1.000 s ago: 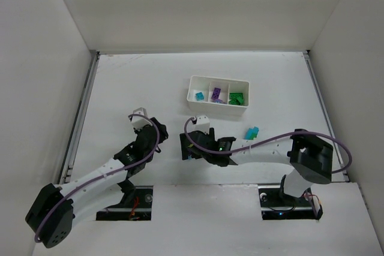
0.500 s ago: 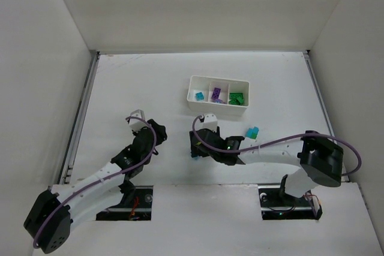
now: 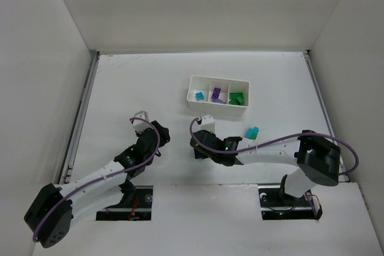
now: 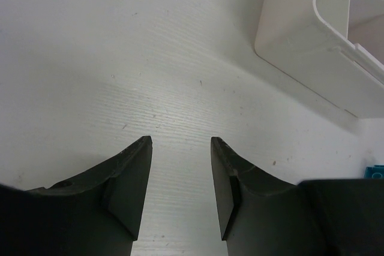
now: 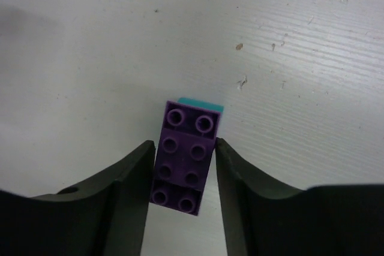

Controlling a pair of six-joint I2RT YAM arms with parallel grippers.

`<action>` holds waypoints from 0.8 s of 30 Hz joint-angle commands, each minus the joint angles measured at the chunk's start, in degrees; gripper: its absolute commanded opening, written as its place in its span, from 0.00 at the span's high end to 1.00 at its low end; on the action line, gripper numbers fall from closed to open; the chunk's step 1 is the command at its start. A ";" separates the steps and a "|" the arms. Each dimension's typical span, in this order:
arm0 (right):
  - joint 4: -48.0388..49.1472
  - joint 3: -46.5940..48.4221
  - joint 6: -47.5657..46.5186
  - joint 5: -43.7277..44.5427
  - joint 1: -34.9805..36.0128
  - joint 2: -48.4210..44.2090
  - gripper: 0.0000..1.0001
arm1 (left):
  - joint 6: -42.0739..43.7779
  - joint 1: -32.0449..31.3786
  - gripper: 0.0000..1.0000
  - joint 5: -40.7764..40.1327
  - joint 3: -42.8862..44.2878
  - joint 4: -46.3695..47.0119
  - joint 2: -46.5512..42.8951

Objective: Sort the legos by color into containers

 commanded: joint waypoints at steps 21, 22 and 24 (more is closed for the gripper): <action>27.67 -14.57 5.49 -24.95 -20.71 -27.20 0.76 | -14.91 -1.62 0.38 13.47 -6.13 36.27 -1.84; 30.13 -15.01 7.16 -27.67 -22.46 -26.77 0.76 | -16.14 -1.88 0.38 14.08 -6.48 39.87 -0.87; 36.01 -15.71 9.80 -33.12 -25.28 -24.58 0.76 | -17.38 -2.41 0.38 15.22 -6.66 45.24 1.41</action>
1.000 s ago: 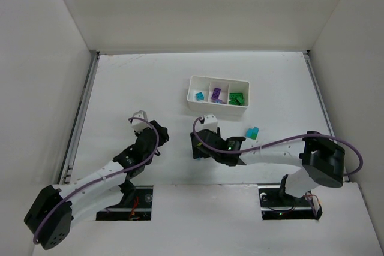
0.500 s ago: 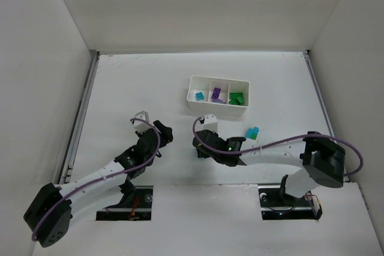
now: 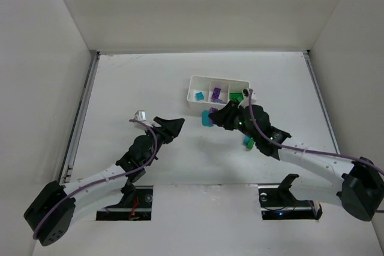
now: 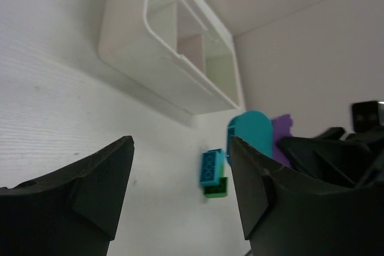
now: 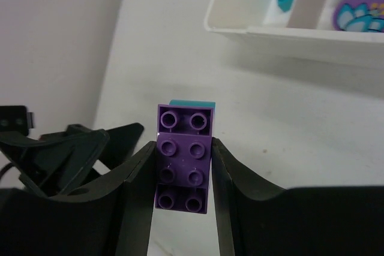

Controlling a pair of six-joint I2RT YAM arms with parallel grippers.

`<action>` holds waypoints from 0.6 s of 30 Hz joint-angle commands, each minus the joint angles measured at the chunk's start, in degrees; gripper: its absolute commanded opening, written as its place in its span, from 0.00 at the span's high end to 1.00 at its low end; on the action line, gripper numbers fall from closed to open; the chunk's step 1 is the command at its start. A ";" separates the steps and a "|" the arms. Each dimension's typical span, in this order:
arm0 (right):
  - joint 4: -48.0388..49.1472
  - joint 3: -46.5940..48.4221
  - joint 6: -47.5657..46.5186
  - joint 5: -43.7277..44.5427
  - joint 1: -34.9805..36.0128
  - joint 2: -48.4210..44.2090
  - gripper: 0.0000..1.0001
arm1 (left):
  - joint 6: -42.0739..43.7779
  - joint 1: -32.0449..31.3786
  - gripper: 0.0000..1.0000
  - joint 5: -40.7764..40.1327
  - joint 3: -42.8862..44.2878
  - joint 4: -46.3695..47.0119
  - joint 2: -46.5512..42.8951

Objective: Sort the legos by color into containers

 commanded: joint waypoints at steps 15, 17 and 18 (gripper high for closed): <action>43.67 -5.46 23.78 -26.99 -6.94 12.53 0.76 | -10.42 -4.24 0.43 6.22 2.45 28.39 13.57; 45.60 -5.73 25.28 -27.52 -6.94 14.29 0.76 | -10.07 -4.24 0.44 6.04 2.54 29.18 13.84; 46.39 -5.82 26.16 -27.96 -6.94 15.08 0.76 | -10.16 -4.24 0.44 5.69 2.54 29.71 14.10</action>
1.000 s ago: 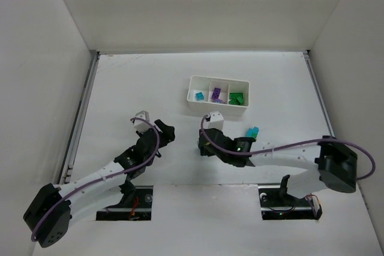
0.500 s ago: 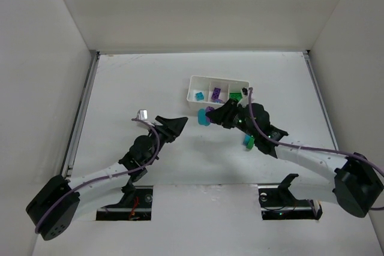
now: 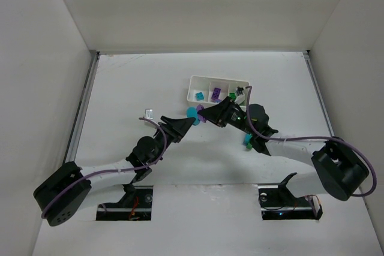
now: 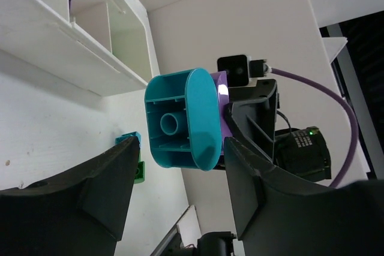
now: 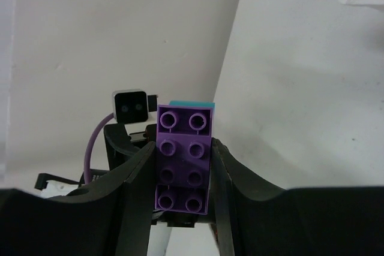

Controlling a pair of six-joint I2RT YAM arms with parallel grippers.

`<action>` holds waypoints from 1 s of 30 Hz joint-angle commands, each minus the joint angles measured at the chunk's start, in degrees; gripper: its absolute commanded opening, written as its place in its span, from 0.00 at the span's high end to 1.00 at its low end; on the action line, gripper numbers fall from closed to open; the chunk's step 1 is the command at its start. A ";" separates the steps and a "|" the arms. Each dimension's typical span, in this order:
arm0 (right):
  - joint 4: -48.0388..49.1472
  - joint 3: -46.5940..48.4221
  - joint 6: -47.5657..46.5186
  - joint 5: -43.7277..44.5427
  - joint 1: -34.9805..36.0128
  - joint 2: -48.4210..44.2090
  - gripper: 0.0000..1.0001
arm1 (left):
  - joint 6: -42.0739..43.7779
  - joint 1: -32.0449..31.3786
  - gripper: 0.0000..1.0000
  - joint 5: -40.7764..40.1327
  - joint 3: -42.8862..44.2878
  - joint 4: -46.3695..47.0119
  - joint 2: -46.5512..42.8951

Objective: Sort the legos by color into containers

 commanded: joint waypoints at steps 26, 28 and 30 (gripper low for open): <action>20.24 -3.91 12.80 -8.25 -7.23 5.06 0.76 | 2.58 6.66 0.86 -1.20 -4.97 12.26 -6.13; 16.55 -3.83 10.34 -7.90 -7.94 2.52 0.76 | 2.41 9.65 0.86 -1.03 -6.29 6.38 -12.01; 11.99 -2.86 6.92 -7.29 -8.38 0.58 0.76 | 2.93 11.41 0.86 -0.24 -6.47 -0.56 -17.20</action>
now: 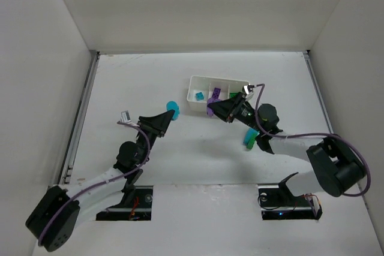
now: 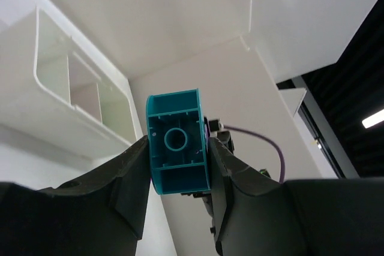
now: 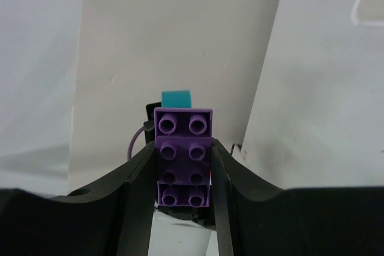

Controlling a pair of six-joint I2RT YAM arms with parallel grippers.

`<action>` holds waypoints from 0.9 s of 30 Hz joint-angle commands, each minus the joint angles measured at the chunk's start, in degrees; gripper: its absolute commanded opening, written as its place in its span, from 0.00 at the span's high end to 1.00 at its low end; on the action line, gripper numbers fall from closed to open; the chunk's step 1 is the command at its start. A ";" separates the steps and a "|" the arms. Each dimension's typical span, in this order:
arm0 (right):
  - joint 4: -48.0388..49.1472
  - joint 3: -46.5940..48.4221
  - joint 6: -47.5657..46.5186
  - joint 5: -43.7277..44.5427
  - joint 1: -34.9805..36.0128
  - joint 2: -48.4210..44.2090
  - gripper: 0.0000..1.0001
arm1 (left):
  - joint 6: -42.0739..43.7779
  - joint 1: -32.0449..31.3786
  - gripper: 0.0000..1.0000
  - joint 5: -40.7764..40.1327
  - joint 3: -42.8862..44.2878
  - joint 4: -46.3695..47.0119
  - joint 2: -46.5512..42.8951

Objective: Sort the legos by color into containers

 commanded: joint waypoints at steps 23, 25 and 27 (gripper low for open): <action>-55.91 34.71 -48.58 41.16 -0.16 13.10 0.72 | 19.48 -10.68 0.83 -8.23 8.36 -23.16 -2.91; -56.53 36.29 -48.76 41.34 -0.16 14.95 0.71 | 19.31 -10.68 0.83 -8.32 8.09 -23.16 -2.92; -56.79 37.70 -48.93 41.77 -0.16 16.54 0.71 | 19.48 -10.76 0.83 -8.14 8.09 -23.60 -3.35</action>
